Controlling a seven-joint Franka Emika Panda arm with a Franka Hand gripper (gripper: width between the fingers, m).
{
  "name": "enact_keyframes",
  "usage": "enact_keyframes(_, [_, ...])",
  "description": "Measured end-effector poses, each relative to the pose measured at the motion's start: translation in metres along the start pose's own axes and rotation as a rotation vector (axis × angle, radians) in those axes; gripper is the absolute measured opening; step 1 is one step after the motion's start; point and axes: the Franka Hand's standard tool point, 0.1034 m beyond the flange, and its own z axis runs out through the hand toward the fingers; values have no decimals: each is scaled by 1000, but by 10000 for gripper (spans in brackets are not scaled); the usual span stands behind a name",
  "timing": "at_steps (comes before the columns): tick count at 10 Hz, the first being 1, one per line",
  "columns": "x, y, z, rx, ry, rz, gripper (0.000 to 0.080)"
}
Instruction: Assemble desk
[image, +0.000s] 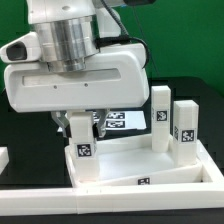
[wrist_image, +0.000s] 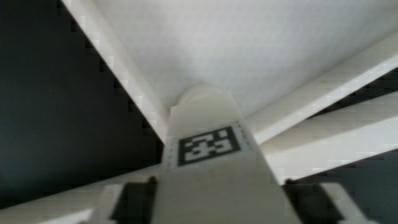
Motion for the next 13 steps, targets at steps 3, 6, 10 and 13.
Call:
enact_keyframes(3, [0, 0, 0, 0, 0, 202, 286])
enact_keyframes(6, [1, -9, -1, -8, -6, 848, 286])
enact_keyframes(10, [2, -12, 2, 40, 50, 1396, 287])
enact_keyframes(13, [2, -12, 2, 41, 57, 1382, 416])
